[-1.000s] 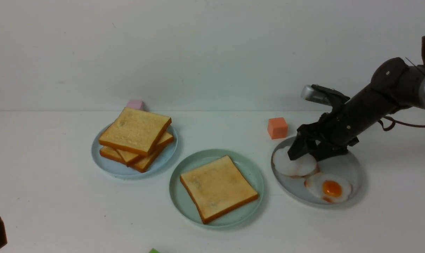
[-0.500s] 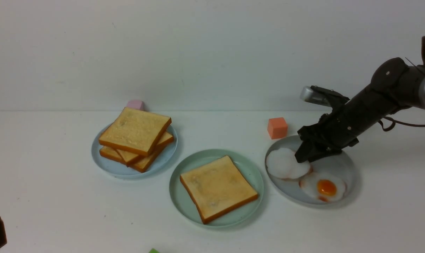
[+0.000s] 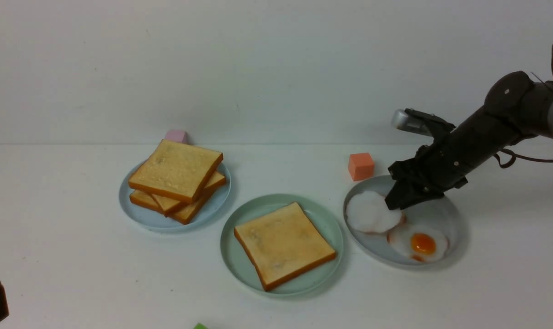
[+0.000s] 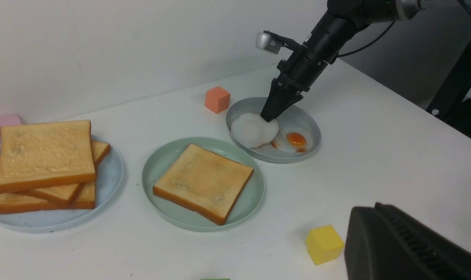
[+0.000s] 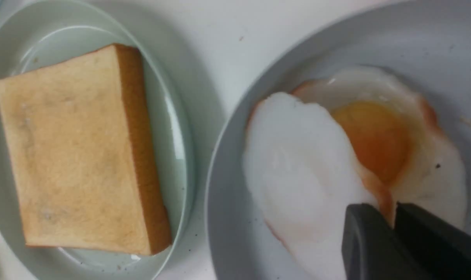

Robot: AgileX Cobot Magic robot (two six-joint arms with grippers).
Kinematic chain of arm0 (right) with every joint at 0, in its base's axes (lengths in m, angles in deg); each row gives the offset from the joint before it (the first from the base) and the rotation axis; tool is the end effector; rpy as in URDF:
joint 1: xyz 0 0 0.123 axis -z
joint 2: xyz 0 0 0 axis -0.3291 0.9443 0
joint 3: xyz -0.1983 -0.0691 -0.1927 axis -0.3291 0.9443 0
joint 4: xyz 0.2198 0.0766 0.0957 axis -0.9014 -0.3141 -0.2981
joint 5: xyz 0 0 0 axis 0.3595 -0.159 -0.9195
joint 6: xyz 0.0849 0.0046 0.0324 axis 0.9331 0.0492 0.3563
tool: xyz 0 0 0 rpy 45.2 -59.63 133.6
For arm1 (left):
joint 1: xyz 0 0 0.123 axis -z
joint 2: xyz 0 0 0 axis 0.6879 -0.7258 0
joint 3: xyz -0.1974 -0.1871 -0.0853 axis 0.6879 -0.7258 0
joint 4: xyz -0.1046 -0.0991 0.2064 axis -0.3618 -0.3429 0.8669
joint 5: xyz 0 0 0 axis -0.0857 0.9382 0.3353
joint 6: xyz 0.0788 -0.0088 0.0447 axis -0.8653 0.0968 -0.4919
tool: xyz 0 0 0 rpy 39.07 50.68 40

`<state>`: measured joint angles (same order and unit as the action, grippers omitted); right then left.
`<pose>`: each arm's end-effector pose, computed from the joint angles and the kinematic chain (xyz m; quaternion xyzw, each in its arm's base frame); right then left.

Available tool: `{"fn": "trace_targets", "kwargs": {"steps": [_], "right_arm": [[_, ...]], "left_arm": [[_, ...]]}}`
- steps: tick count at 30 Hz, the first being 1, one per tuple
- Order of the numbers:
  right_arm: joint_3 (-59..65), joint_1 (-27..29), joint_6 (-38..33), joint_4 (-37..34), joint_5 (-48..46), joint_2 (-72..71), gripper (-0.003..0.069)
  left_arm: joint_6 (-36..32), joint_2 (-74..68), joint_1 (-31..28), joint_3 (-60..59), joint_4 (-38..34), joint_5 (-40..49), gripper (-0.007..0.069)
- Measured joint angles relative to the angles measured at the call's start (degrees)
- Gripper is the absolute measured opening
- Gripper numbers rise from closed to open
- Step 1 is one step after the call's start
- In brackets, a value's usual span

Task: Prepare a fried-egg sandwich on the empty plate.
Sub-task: Use the right arm to grab a fried egg, then use the right arm to place the fried egg on the slice of bread in the middle

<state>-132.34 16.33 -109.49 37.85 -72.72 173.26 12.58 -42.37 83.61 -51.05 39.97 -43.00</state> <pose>0.4424 0.0679 0.1829 -0.1404 0.9475 0.2482 0.1444 0.0331 -0.0309 0.3557 0.2115 0.7482 -0.2740 0.5661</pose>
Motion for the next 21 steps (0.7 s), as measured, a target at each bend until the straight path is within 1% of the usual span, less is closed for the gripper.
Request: {"fn": "trace_targets", "kwargs": {"steps": [7, 9, 10, 13, 16, 17, 19, 20, 21], "right_arm": [[0.00, 0.00, 1.84, 5.07, -1.54, -7.41, 0.0089], [0.00, 0.00, 3.99, 7.53, -1.97, -11.20, 0.0089], [0.00, 0.00, 4.24, 7.69, -2.04, -11.48, 0.0089], [0.00, -1.12, 8.20, 11.69, -3.45, -16.00, 0.0089], [0.00, -4.69, 11.36, 16.21, -4.81, -18.58, 0.0087], [0.00, -7.75, 12.99, 18.59, -5.48, -19.62, 0.0087], [0.00, -11.41, 15.09, 21.71, -5.88, -20.29, 0.0087], [0.00, -14.79, 17.04, 24.48, -5.99, -20.57, 0.0087], [0.00, -16.54, 18.45, 25.94, -6.06, -20.62, 0.0087]], "left_arm": [[0.00, 0.00, 0.00, 0.00, 0.07, -0.13, 0.0002], [0.00, 0.00, 0.00, 0.00, 0.45, -0.13, 0.0003], [0.00, 0.00, 0.00, 0.00, 0.46, -0.13, 0.0003], [0.00, 0.00, 0.00, 0.00, 1.29, -0.18, 0.0004], [0.00, 0.00, 0.00, 0.00, 2.31, -0.18, 0.0004], [0.00, 0.00, 0.00, 0.00, 3.18, -0.18, 0.0004], [0.00, 0.00, 0.00, 0.00, 4.58, -0.04, 0.0004], [0.00, 0.00, 0.00, 0.00, 5.61, 0.18, 0.0004], [0.00, 0.00, 0.00, 0.00, 6.56, 0.43, 0.0004]]}}
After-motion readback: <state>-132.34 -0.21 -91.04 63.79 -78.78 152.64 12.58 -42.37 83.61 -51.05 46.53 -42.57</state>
